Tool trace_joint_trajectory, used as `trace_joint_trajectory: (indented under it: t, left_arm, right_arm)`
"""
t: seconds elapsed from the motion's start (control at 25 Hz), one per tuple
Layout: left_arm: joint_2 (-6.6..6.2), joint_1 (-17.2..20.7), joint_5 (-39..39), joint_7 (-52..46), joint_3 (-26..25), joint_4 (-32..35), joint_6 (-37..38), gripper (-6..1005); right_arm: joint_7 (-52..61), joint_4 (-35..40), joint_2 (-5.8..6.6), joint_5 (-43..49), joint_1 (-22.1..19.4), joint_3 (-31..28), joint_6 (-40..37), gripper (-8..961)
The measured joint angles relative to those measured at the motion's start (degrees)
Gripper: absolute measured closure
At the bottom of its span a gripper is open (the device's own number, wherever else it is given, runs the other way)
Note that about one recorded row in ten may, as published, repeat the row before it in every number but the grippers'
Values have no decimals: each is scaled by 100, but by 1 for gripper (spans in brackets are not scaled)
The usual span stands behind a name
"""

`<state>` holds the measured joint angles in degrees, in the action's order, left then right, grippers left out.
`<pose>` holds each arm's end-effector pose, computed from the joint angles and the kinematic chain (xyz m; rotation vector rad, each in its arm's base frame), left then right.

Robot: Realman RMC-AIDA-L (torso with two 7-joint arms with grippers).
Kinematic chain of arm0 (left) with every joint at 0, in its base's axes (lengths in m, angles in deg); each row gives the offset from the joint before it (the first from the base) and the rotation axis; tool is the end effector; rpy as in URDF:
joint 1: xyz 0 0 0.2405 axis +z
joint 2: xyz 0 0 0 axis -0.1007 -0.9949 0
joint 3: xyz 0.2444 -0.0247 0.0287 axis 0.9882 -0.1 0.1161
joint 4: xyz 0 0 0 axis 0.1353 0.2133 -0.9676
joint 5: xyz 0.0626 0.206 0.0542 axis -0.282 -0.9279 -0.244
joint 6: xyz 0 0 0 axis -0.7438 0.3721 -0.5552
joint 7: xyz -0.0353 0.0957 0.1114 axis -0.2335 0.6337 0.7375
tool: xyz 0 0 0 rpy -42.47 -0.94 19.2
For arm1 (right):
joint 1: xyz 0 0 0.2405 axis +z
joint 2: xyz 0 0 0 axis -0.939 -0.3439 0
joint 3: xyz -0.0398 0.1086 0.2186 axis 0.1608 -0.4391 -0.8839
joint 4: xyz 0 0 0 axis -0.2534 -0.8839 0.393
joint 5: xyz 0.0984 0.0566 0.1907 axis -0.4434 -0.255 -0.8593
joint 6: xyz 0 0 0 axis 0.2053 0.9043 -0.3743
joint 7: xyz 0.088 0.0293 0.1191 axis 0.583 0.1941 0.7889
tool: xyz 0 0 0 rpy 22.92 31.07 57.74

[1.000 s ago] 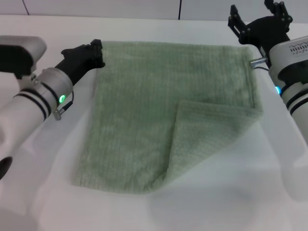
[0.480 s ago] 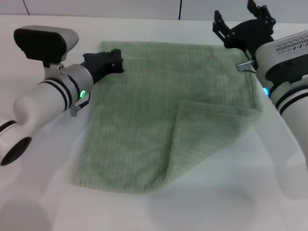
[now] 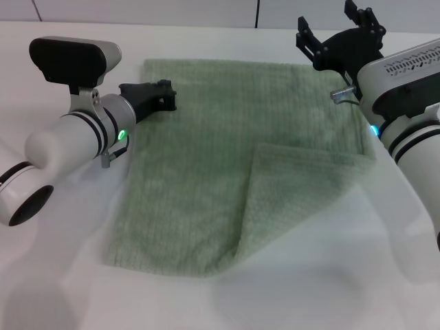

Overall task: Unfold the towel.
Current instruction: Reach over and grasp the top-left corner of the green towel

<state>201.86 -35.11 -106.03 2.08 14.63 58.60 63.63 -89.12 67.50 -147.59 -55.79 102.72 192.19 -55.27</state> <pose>-0.2627 0.4252 -0.0923 -1.9763 -0.9525 -0.3913 0.2116 0.3951 -0.0828 -1.8168 0.3875 0.6015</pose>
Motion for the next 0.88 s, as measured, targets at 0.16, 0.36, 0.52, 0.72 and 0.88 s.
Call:
trace_joint_trajectory:
  t: [0.16,0.36,0.52,0.72,0.88]
  left_arm:
    - [-2,0,0,0,0,-2,-106,978]
    - [-5,35,0,0,0,-4,-142,978]
    - [-5,80,0,0,0,-7,-103,976]
    - [-1,146,-1,20,0,-13,54,974]
    - [4,208,-1,27,0,-13,172,972]
  right_arm:
    - [0,2,1,0,3,0,3,139]
    - [4,13,1,0,6,-1,14,140]
    - [21,43,5,0,25,-2,112,140]
    - [23,111,11,0,44,-9,164,140]
    - [14,128,11,0,46,-10,164,140]
